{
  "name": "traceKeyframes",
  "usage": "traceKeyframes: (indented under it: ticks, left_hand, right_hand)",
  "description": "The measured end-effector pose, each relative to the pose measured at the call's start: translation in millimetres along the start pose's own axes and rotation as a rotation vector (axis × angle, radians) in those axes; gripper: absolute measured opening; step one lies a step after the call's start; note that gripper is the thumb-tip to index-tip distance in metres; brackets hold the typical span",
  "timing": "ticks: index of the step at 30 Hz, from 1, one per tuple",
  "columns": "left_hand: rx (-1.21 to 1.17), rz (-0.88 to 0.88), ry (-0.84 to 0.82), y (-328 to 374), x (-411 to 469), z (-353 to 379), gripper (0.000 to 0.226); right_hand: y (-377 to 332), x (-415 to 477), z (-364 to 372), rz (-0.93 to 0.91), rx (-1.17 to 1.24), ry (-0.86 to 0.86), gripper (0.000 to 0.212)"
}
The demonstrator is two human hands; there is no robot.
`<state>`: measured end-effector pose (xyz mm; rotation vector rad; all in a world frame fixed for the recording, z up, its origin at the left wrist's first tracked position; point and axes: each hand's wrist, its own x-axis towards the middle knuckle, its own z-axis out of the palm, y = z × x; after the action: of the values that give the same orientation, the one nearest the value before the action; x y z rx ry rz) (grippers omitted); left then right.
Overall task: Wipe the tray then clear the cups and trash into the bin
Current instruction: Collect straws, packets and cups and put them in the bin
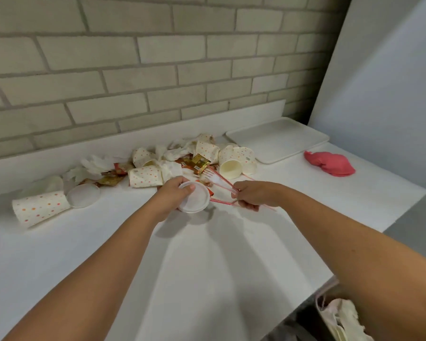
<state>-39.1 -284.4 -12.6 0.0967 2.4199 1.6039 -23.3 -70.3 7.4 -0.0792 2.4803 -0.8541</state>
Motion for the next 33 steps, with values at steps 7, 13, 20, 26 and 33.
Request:
traceKeyframes:
  ticks: [7, 13, 20, 26, 33]
  left_hand:
    - [0.115, 0.082, -0.237, 53, -3, 117, 0.020]
    - [0.153, 0.219, -0.396, 85, -27, 206, 0.014]
    - [0.310, 0.343, -0.573, 95, -67, 308, 0.021]
    - [0.578, 0.258, -0.644, 62, -82, 380, 0.033]
    - [0.568, -0.203, -0.618, -1, -84, 415, 0.034]
  right_hand:
    - [100, -82, -59, 0.206, 0.000, -0.047, 0.012]
    - [174, -143, -90, 0.340, -0.027, -0.051, 0.021]
    - [257, -198, -105, 0.578, -0.054, -0.082, 0.023]
    - [310, -215, -89, 0.688, 0.012, -0.195, 0.027]
    - [347, -196, -29, 0.714, -0.046, -0.201, 0.018]
